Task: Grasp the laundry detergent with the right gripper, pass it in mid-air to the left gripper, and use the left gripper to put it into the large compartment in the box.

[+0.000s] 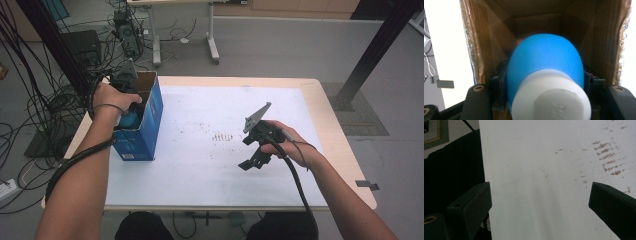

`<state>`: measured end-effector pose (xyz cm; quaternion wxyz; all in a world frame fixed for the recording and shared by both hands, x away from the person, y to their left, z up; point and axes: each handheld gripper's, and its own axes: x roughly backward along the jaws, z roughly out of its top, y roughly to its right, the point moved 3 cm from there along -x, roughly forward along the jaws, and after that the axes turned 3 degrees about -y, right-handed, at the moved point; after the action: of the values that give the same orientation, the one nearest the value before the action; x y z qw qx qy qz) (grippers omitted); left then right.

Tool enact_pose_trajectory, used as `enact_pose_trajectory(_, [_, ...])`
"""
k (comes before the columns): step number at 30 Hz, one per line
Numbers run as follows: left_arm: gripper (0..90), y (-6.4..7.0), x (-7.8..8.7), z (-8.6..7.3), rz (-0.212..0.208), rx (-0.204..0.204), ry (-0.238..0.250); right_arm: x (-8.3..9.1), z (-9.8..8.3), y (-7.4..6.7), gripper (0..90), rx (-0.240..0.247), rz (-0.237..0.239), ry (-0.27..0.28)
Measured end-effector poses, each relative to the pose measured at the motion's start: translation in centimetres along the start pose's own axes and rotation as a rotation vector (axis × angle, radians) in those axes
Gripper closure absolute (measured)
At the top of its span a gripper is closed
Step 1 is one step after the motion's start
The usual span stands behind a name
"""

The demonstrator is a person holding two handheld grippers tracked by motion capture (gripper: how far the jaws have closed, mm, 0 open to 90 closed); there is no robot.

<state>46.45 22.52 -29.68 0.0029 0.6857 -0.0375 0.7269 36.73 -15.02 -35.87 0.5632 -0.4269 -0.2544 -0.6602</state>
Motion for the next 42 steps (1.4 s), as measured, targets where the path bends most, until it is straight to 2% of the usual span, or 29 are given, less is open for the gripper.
enact_pose_trajectory(34, [37.2,-0.1,0.0,-0.1,-0.011,0.011,0.008,-0.1,0.0,0.0,4.7,-0.013,0.007,0.000])
enact_pose_trajectory(42, [34.1,-0.1,0.9,-0.1,-0.012,0.011,0.012,-0.3,0.1,0.0,4.7,-0.007,0.005,0.004])
